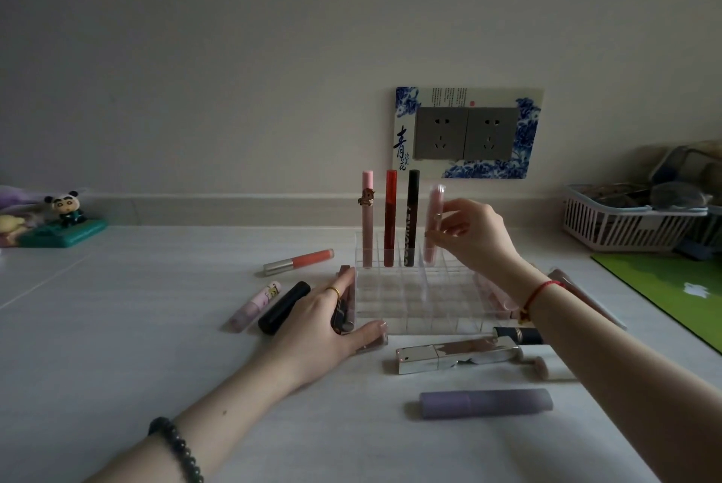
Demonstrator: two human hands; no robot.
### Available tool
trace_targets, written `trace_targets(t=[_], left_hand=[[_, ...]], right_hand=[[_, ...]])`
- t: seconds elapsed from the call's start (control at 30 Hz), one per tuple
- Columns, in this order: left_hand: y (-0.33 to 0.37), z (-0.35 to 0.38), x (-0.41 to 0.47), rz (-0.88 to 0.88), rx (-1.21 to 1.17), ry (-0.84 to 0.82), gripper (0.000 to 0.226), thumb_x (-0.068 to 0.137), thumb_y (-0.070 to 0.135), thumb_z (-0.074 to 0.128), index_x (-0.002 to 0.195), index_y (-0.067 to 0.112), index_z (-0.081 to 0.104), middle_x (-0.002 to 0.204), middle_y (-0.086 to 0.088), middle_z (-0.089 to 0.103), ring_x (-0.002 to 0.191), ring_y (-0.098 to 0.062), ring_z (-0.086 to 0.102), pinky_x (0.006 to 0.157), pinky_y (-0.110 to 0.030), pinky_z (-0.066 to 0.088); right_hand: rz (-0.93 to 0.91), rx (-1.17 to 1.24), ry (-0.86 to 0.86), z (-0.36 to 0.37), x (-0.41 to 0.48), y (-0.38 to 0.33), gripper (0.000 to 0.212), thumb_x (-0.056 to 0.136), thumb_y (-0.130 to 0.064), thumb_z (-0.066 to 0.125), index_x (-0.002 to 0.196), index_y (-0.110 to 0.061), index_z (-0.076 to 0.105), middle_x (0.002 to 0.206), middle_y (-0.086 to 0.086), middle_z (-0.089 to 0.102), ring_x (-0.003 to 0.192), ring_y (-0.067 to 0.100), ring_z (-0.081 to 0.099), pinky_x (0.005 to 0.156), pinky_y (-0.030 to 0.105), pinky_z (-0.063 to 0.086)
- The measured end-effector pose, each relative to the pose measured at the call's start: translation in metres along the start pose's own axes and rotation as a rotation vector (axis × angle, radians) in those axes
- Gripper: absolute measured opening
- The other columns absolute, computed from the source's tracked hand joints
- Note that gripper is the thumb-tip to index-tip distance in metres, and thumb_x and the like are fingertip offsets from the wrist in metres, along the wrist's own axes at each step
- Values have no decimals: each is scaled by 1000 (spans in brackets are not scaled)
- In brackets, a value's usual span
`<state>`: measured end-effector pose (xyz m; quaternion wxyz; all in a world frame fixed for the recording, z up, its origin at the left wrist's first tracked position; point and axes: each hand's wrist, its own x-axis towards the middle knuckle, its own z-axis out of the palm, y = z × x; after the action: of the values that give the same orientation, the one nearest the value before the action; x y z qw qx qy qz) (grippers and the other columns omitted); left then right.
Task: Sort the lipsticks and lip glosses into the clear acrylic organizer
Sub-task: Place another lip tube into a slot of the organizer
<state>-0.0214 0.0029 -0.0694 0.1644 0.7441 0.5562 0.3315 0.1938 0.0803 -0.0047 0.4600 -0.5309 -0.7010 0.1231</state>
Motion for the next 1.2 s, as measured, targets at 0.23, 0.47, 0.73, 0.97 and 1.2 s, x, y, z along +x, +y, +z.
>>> trace_targets(t=[0.23,0.47,0.73,0.97,1.2], left_hand=[[2,-1,-2,21,2,25,106,52,82,45,142,32,17,145,11,33,124,2,32,99,-16,26],[21,-6,-13,248,18,246,79,63,69,46,133,36,33,127,39,18,117,31,4,96,5,1],[41,2,-28,573,205,188,30,70,37,72,96,22,71,91,4,71,95,0,51,90,-19,35],[45,5,-30,539,357,54,27,67,33,75,92,23,72,79,3,72,82,-18,64,87,-26,39],[46,7,-30,456,245,58,28,76,36,68,102,27,69,91,-1,69,95,-17,58,99,-27,31]], right_hand=[[-36,18,86,-23,-9,-13,56,71,-15,71,121,-11,47,97,2,58,82,14,57,75,19,46],[-194,-3,-74,-49,-61,-35,35,71,-15,65,105,-19,56,87,-7,60,77,7,60,74,19,52],[-269,-264,-492,-44,-102,-19,27,74,-30,67,101,-30,61,89,-18,60,80,-7,55,73,2,42],[-321,-326,-531,-37,-109,-11,24,80,-29,63,104,-28,62,101,-6,66,89,4,58,79,8,40],[-346,-331,-529,-38,-111,-11,25,81,-28,62,106,-27,62,102,-5,66,91,7,59,80,16,43]])
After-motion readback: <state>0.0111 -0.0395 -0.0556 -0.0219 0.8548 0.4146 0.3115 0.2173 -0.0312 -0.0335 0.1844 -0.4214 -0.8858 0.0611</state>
